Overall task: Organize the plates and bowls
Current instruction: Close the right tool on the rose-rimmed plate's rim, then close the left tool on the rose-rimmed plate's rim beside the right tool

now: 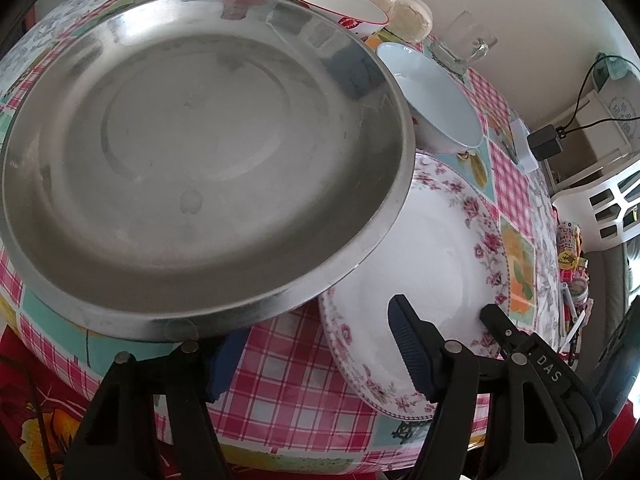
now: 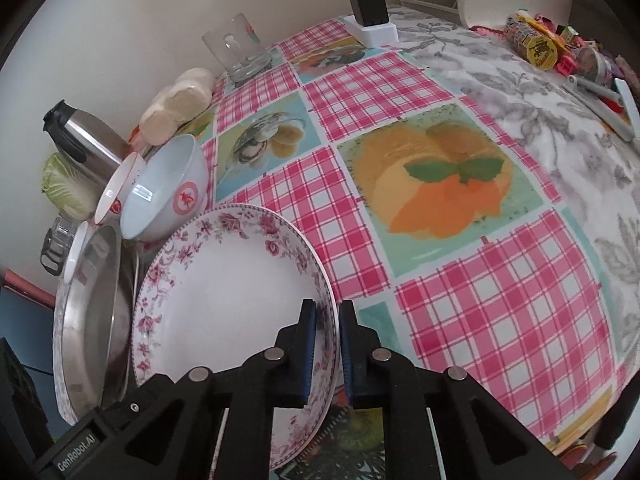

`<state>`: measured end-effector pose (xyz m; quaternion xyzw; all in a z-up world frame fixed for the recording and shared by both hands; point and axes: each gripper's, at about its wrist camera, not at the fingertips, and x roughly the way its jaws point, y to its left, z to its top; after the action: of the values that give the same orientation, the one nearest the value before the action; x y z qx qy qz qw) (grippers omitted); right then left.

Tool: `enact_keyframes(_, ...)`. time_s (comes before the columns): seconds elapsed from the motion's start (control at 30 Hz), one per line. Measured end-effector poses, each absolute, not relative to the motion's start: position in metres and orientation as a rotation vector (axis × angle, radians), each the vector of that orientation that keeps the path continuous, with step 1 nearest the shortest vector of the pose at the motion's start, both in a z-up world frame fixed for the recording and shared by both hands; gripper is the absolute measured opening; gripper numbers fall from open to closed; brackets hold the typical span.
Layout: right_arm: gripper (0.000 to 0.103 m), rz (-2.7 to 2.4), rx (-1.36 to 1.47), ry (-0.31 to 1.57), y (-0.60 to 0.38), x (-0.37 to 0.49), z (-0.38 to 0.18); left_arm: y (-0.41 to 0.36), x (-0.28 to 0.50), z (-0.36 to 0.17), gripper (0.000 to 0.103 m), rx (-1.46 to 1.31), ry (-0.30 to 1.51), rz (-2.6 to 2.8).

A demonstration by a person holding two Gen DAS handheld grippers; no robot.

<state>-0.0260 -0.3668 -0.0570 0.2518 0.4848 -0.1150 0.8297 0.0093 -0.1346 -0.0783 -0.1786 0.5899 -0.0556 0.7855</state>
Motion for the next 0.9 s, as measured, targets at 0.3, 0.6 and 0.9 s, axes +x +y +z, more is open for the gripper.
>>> enact_keyframes(0.3,0.012,-0.28,0.59,1.022,-0.387,-0.043,-0.058,-0.142,0.009,-0.078,0.07,-0.406,1.258,-0.153)
enact_keyframes(0.6,0.012,-0.271,0.684,0.991,-0.402,-0.051,-0.061,-0.156,0.015,-0.081,0.044,-0.43,1.245,-0.225)
enact_keyframes(0.9,0.013,-0.25,0.728,0.973,-0.406,-0.052,-0.065,-0.156,0.021,-0.088,0.027,-0.497,1.233,-0.253)
